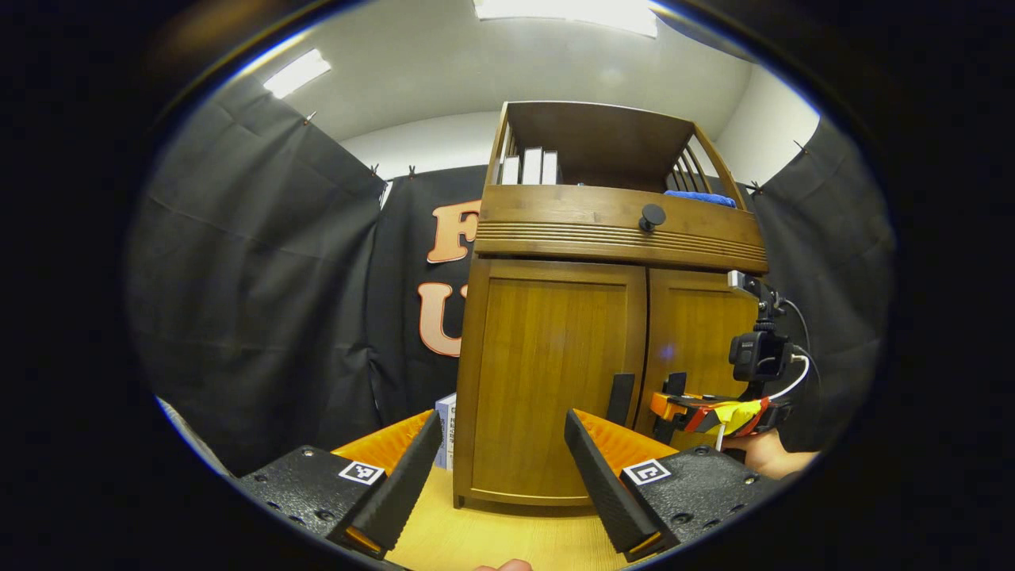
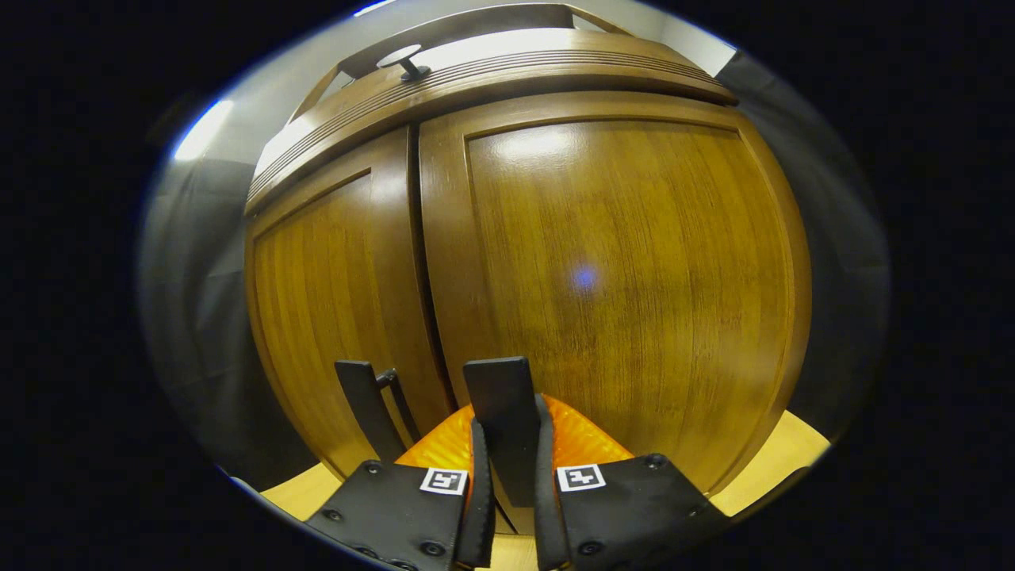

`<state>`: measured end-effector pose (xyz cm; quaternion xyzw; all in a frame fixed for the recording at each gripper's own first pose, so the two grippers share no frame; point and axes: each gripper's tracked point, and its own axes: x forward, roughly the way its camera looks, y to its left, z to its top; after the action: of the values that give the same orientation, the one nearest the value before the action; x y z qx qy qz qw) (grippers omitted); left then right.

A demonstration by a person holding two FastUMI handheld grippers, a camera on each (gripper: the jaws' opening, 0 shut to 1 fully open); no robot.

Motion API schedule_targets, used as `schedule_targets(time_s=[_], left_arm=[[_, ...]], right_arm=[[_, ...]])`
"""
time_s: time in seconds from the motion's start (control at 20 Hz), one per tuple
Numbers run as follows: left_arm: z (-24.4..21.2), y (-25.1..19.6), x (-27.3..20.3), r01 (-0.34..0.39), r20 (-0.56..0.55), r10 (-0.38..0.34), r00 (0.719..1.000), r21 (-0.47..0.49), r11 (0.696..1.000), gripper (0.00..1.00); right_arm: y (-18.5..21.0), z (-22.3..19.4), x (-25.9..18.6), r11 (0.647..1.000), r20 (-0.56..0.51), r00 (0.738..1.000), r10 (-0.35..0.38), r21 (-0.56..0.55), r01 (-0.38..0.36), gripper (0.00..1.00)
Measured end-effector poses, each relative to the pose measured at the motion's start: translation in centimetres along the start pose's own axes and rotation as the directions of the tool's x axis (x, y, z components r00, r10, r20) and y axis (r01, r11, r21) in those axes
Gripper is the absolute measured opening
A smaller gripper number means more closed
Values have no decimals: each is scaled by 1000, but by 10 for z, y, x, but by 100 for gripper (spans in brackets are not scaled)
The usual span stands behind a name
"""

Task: Open the right door of the double-door shoe cabinet with the right hand, and open the left door with the left hand.

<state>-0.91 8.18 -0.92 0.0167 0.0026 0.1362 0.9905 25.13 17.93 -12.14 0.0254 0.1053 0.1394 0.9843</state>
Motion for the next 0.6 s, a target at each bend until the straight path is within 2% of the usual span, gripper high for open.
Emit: schedule_targets(time_s=[0.15,0.2,0.35,0.4,0.6], left_arm=[[1,1,-5,-6,-3,6,1000,4,1000,92],[2,3,-7,-8,-1,8,1000,8,1000,92],[-1,7,-26,-13,2,13,1000,18,1000,91],[-1,7,-29,-14,1,14,1000,19,1000,92],[1,7,-33,-14,4,14,1000,27,1000,91]], right_arm=[[0,-1,-4,1000,-4,1000,9,16,-9,32],[0,-2,-6,999,-4,1000,18,31,-17,28],[3,2,-11,999,-7,999,43,32,-43,28],[4,3,-12,998,-4,999,51,27,-50,23],[5,4,-32,996,8,996,93,12,-93,28]])
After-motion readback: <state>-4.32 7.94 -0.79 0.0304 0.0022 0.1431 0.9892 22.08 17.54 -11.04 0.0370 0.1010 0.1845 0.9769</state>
